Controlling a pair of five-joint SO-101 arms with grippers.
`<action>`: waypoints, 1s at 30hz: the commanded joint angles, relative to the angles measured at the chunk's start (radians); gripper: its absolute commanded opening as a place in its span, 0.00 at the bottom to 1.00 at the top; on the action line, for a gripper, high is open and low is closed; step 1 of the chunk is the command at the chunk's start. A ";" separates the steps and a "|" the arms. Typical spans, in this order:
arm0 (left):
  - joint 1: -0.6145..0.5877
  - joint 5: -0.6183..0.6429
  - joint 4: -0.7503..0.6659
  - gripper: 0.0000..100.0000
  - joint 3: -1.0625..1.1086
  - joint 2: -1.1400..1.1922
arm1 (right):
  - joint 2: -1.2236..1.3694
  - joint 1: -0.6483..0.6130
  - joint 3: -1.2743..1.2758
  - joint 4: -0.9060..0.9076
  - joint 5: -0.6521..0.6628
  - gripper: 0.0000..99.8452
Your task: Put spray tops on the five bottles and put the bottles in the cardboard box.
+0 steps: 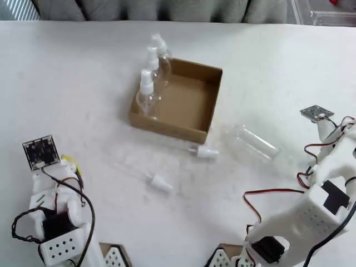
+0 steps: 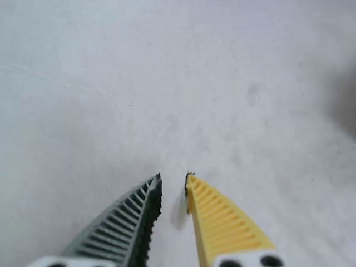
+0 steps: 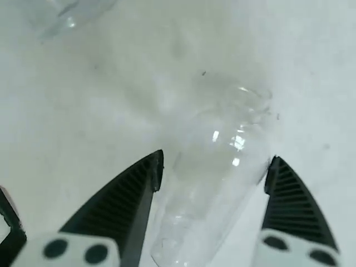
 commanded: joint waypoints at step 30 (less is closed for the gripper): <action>0.219 -0.169 0.137 0.08 -0.160 -0.013 | -0.097 0.077 -0.023 -0.028 -0.135 0.02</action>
